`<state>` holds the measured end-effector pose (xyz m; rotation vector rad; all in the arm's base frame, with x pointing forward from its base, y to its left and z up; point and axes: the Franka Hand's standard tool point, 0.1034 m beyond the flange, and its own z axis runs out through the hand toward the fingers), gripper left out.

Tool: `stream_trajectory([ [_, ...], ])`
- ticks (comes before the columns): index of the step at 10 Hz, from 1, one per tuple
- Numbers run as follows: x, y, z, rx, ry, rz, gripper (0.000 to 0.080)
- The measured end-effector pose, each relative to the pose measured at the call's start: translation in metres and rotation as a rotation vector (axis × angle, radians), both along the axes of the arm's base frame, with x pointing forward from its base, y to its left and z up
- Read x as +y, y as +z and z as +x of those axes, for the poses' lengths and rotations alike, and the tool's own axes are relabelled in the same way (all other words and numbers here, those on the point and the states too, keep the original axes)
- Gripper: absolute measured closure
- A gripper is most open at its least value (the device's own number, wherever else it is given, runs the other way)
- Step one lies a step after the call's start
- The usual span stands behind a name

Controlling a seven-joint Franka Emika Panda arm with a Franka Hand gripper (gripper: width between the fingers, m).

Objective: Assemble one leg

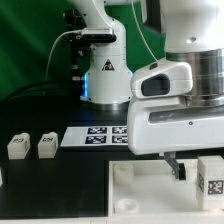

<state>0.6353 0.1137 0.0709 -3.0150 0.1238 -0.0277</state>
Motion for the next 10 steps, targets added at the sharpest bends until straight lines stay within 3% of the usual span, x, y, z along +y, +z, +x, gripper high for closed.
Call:
stream_trajectory([
  [2, 0.0015, -0.0001, -0.0003, 0.012, -0.087, 0.005, 0.0176],
  [3, 0.0023, -0.0002, -0.0004, 0.023, -0.172, 0.009, 0.0355],
  [4, 0.0032, -0.0002, -0.0006, 0.035, -0.257, 0.016, 0.0355],
  [5, 0.0003, -0.0008, -0.0005, 0.05, -0.38, 0.015, 0.0504],
  [8, -0.002, 0.0008, 0.0014, 0.138, -0.837, 0.022, 0.0504],
  [10, -0.0017, 0.0002, -0.0007, 0.239, -1.259, 0.063, 0.0504],
])
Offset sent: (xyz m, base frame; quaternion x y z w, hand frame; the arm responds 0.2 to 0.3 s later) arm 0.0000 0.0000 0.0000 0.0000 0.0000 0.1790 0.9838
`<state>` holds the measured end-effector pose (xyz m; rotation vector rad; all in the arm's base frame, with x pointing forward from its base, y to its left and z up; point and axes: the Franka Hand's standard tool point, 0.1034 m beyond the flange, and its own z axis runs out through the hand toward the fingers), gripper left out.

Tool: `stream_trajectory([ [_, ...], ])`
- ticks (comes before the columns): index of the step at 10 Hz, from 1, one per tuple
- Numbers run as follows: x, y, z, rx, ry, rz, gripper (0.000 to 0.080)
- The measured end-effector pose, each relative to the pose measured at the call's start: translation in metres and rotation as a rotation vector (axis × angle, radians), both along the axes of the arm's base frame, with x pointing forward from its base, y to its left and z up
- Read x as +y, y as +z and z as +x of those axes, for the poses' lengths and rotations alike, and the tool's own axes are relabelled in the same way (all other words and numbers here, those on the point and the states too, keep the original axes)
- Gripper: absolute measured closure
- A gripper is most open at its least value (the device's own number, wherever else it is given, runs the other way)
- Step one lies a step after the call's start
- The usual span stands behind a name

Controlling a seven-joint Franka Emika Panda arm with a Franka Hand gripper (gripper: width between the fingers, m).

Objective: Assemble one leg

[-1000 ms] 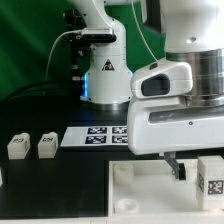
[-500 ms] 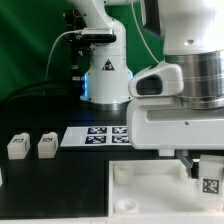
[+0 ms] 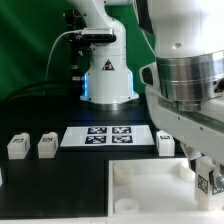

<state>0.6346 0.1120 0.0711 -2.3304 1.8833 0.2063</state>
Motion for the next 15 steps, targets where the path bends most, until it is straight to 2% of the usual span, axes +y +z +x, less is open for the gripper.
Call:
stream_trajectory([
  [2, 0.002, 0.001, 0.002, 0.089, -0.441, 0.055, 0.0505],
  [4, 0.001, 0.001, 0.002, 0.113, -0.576, 0.05, 0.0505],
  [6, 0.001, 0.002, 0.002, 0.113, -0.598, 0.038, 0.0504],
  [7, 0.002, 0.0, 0.001, 0.116, -0.595, 0.039, 0.0349],
  [8, 0.002, 0.0, 0.001, 0.116, -0.594, 0.039, 0.0349],
  [9, 0.002, 0.0, 0.001, 0.116, -0.593, 0.039, 0.0225],
  [10, 0.003, 0.0, 0.001, 0.115, -0.591, 0.039, 0.0163],
  [11, 0.003, 0.001, 0.001, 0.114, -0.586, 0.04, 0.0163],
  [12, 0.007, 0.008, 0.0, 0.104, -0.564, 0.044, 0.0154],
  [14, 0.009, 0.031, -0.004, 0.09, -0.556, 0.056, 0.0151],
  [15, 0.008, 0.03, -0.006, 0.103, -0.555, 0.055, 0.0151],
])
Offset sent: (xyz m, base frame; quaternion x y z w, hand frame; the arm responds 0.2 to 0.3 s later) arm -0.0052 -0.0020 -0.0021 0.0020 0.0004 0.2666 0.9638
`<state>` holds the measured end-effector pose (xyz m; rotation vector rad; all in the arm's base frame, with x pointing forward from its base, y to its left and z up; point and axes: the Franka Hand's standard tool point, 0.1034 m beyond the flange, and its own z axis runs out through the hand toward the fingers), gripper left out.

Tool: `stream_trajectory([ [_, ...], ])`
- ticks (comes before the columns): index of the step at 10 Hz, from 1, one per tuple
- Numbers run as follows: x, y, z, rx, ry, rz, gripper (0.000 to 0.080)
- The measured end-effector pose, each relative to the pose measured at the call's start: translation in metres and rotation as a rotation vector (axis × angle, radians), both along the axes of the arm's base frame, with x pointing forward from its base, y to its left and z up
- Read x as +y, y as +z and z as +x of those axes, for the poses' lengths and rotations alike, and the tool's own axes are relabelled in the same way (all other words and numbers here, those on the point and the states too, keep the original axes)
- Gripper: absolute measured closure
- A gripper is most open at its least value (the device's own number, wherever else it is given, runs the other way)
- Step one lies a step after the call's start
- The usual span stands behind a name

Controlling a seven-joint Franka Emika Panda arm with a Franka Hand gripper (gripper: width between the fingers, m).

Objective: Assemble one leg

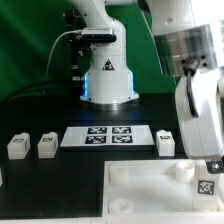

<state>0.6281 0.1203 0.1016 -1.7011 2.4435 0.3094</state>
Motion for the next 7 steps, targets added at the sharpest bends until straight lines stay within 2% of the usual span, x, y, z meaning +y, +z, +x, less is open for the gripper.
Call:
stream_trajectory([
  [7, 0.0013, -0.002, -0.0009, 0.002, 0.004, 0.0, 0.0151],
])
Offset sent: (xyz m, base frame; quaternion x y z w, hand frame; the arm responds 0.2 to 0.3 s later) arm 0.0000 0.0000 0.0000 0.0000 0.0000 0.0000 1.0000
